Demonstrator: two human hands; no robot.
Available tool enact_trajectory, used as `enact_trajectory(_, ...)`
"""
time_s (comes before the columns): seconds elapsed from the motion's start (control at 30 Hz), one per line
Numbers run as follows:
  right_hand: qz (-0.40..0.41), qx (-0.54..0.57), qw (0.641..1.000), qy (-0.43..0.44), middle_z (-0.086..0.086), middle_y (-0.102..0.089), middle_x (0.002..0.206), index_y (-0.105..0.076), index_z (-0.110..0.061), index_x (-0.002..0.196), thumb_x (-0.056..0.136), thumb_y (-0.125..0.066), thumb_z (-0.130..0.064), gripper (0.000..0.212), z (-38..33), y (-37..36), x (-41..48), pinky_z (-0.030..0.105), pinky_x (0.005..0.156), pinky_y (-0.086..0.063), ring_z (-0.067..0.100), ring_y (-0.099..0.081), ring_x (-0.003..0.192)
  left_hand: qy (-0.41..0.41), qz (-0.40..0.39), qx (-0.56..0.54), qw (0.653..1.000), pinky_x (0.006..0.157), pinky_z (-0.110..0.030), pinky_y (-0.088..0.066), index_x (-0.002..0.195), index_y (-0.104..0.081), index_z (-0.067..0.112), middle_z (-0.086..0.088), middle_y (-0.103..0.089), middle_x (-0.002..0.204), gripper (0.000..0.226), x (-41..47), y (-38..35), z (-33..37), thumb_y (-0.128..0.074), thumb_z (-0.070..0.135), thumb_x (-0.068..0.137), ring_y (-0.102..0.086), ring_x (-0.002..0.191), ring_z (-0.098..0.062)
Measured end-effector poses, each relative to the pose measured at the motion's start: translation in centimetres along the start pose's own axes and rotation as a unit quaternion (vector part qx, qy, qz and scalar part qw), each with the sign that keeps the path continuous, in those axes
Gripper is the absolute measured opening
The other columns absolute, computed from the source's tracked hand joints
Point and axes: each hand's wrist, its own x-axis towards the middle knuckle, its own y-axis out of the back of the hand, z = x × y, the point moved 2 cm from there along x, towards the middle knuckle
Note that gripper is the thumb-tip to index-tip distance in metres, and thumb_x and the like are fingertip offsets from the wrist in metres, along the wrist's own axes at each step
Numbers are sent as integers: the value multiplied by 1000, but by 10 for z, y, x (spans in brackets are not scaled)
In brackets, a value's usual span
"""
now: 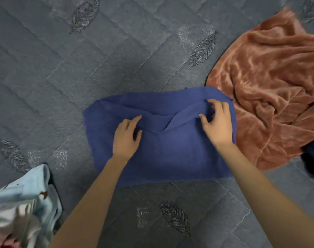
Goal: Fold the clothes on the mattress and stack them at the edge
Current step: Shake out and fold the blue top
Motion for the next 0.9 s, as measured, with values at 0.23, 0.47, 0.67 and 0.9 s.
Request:
enact_trajectory(0.23,-45,-161,986,-20,16,-46,123,-59,-10,119,88,-64,-18,33,10,13,41,46,86,-46,39,-55,104,-38,-6,94,995,72,-46,-47,102,-70,5,-17,-54,97,15,33,2,19,-64,8,88,-52,85,-34)
enact_trajectory(0.47,79,13,991,-105,9,-67,98,-66,-13,89,84,-66,-23,11,8,40,75,32,81,-44,26,-62,93,165,139,-91,972,69,-34,-48,98,-69,16,2,-57,76,14,77,23,31,-55,19,94,-54,68,-15)
enact_trajectory(0.67,56,-1,993,-100,19,-44,123,-50,-1,114,82,-73,-26,47,20,43,53,31,96,-35,31,-46,115,54,84,-32,994,110,-38,-33,137,-51,12,-12,-51,137,41,54,-7,59,-52,12,96,-47,127,-28)
enact_trajectory(0.9,-66,-49,973,-214,12,-55,103,-42,-4,103,77,-73,-52,63,54,49,4,39,76,-41,36,-57,102,-12,-181,264,947,115,-58,7,151,8,34,-3,14,161,62,29,-65,60,-22,52,100,14,147,-26)
